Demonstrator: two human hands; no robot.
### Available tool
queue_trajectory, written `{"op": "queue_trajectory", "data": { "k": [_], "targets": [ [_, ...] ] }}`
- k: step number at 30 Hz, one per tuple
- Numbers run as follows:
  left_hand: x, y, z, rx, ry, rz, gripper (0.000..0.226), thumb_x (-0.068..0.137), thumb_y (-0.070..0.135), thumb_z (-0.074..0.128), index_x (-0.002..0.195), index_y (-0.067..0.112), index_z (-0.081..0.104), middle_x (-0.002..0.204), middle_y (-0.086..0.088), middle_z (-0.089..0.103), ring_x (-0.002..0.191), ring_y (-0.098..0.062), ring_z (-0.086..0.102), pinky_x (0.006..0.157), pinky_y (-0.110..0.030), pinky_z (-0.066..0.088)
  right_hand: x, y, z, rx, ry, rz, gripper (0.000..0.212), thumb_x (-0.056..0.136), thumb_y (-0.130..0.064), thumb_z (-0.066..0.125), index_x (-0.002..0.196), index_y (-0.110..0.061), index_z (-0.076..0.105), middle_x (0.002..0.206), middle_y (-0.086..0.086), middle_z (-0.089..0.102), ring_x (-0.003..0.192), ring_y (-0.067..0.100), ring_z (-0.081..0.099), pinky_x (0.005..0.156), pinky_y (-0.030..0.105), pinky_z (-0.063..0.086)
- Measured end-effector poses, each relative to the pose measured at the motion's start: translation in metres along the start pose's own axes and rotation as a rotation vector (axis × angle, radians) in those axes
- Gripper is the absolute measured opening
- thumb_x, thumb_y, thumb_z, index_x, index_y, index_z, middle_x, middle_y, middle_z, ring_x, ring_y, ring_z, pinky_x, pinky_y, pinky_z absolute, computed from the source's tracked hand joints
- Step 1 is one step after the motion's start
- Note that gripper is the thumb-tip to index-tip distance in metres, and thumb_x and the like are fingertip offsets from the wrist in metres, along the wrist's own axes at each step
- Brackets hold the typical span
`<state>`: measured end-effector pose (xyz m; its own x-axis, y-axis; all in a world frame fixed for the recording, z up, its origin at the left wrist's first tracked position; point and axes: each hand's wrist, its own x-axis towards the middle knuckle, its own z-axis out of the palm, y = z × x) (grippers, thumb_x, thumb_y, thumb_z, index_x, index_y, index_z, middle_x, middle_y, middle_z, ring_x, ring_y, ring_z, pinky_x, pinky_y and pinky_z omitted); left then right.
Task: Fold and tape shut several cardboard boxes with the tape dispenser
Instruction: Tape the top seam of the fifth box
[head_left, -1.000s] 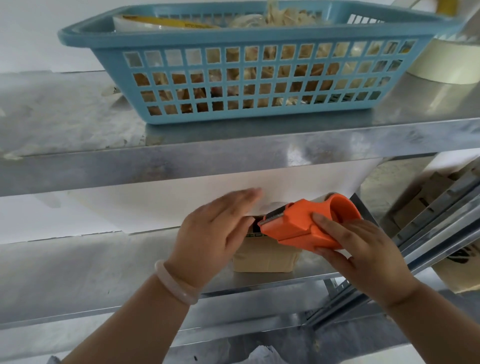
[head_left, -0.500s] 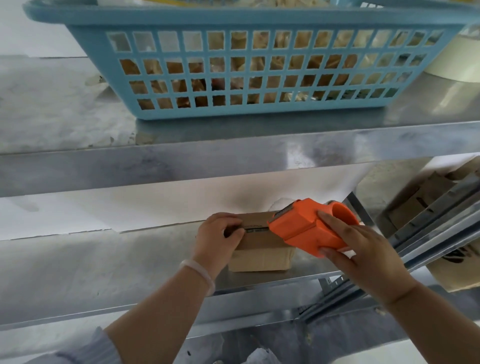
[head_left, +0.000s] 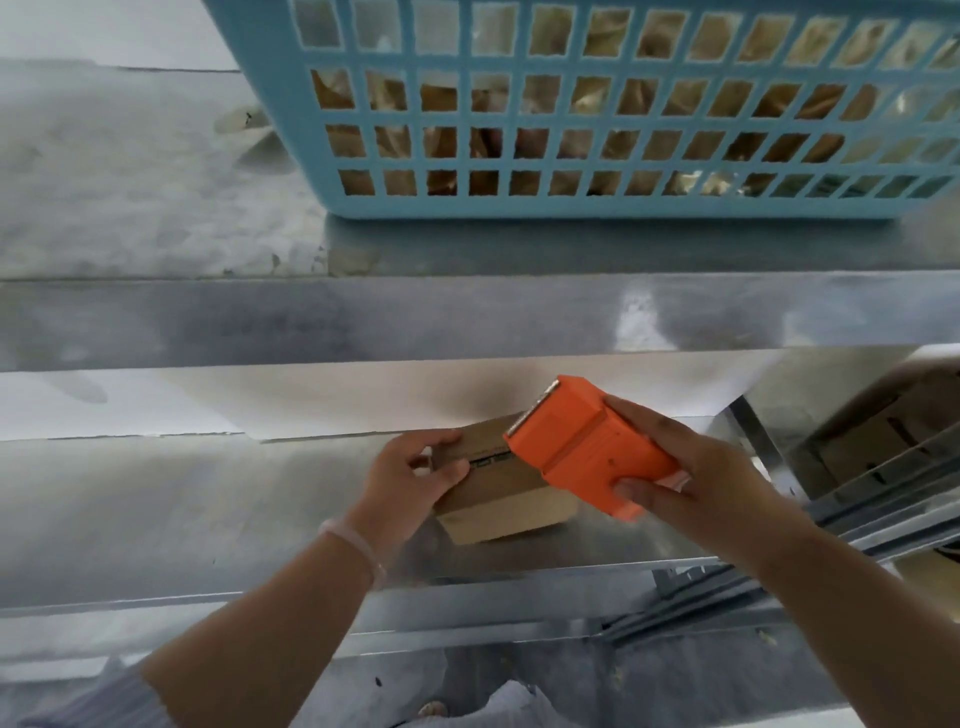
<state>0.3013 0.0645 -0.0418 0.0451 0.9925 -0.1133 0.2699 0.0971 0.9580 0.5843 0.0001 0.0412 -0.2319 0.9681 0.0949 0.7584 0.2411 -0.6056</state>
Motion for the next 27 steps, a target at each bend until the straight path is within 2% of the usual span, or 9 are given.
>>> {"op": "queue_trajectory", "data": {
  "k": [2, 4, 9, 13, 16, 18, 20, 22, 27],
  "targets": [
    [0.004, 0.004, -0.013, 0.157, -0.045, 0.094, 0.039, 0.076, 0.013, 0.081, 0.088, 0.047, 0.065, 0.101, 0.017, 0.061, 0.096, -0.009, 0.057, 0.086, -0.009, 0.041, 0.006, -0.003, 0.005, 0.023, -0.011, 0.004, 0.091, 0.082, -0.030, 0.076, 0.118, -0.087, 0.014, 0.102, -0.041, 0.050, 0.092, -0.020, 0.055, 0.072, 0.002, 0.043],
    [0.007, 0.007, -0.022, 0.240, -0.108, 0.100, 0.040, 0.075, 0.016, 0.082, 0.089, 0.049, 0.065, 0.103, 0.017, 0.059, 0.097, -0.005, 0.056, 0.082, -0.004, 0.037, 0.011, -0.007, 0.010, 0.071, -0.032, 0.019, 0.088, 0.081, -0.032, 0.076, 0.118, -0.086, 0.018, 0.106, -0.044, 0.050, 0.094, -0.018, 0.056, 0.074, 0.005, 0.045],
    [0.004, 0.007, -0.044, 0.211, -0.198, 0.026, 0.039, 0.073, 0.010, 0.083, 0.088, 0.044, 0.069, 0.105, 0.010, 0.061, 0.097, -0.004, 0.058, 0.086, -0.010, 0.043, 0.026, -0.022, 0.012, 0.246, -0.124, 0.039, 0.073, 0.076, -0.044, 0.074, 0.123, -0.078, 0.030, 0.115, -0.044, 0.053, 0.104, -0.011, 0.059, 0.078, 0.007, 0.049],
    [0.006, 0.010, -0.052, 0.210, -0.264, -0.002, 0.038, 0.075, 0.009, 0.082, 0.089, 0.041, 0.069, 0.108, 0.005, 0.062, 0.099, -0.005, 0.057, 0.076, 0.000, 0.039, 0.041, -0.034, 0.008, 0.355, -0.219, 0.050, 0.070, 0.071, -0.042, 0.077, 0.128, -0.065, 0.043, 0.117, -0.037, 0.058, 0.105, -0.005, 0.061, 0.078, 0.010, 0.049],
    [0.004, 0.006, -0.045, 0.201, -0.247, -0.043, 0.032, 0.077, 0.008, 0.079, 0.090, 0.035, 0.069, 0.110, 0.002, 0.062, 0.100, -0.007, 0.057, 0.068, 0.001, 0.040, 0.050, -0.045, 0.003, 0.437, -0.281, 0.036, 0.069, 0.068, -0.047, 0.077, 0.130, -0.056, 0.048, 0.120, -0.026, 0.062, 0.107, 0.001, 0.063, 0.083, 0.020, 0.053],
    [0.001, 0.003, -0.040, 0.157, -0.218, -0.087, 0.026, 0.079, 0.008, 0.077, 0.096, 0.025, 0.070, 0.110, -0.002, 0.064, 0.100, -0.010, 0.059, 0.064, -0.003, 0.043, 0.057, -0.052, -0.001, 0.477, -0.353, 0.037, 0.062, 0.075, -0.039, 0.079, 0.129, -0.051, 0.050, 0.118, -0.025, 0.065, 0.107, 0.001, 0.064, 0.082, 0.019, 0.053],
    [0.000, 0.000, -0.038, 0.115, -0.209, -0.125, 0.021, 0.081, 0.011, 0.076, 0.099, 0.019, 0.070, 0.108, -0.003, 0.066, 0.098, -0.013, 0.061, 0.067, -0.010, 0.046, 0.064, -0.057, 0.001, 0.488, -0.440, 0.059, 0.056, 0.079, -0.034, 0.076, 0.127, -0.048, 0.050, 0.117, -0.026, 0.065, 0.107, 0.000, 0.064, 0.082, 0.016, 0.052],
    [-0.001, 0.000, -0.037, 0.070, -0.207, -0.143, 0.016, 0.081, 0.015, 0.077, 0.094, 0.021, 0.070, 0.099, -0.002, 0.069, 0.095, -0.015, 0.064, 0.072, -0.017, 0.050, 0.070, -0.057, 0.008, 0.436, -0.497, 0.083, 0.056, 0.078, -0.038, 0.073, 0.127, -0.050, 0.050, 0.119, -0.025, 0.065, 0.107, 0.001, 0.064, 0.085, 0.022, 0.053],
    [-0.006, 0.002, -0.042, 0.048, -0.250, -0.094, 0.005, 0.086, 0.017, 0.074, 0.087, 0.020, 0.069, 0.088, -0.002, 0.070, 0.084, -0.012, 0.065, 0.073, -0.015, 0.051, 0.078, -0.053, 0.014, 0.363, -0.548, 0.123, 0.055, 0.073, -0.057, 0.074, 0.124, -0.054, 0.052, 0.116, -0.022, 0.066, 0.105, 0.004, 0.065, 0.097, 0.038, 0.051]
  ]
}}
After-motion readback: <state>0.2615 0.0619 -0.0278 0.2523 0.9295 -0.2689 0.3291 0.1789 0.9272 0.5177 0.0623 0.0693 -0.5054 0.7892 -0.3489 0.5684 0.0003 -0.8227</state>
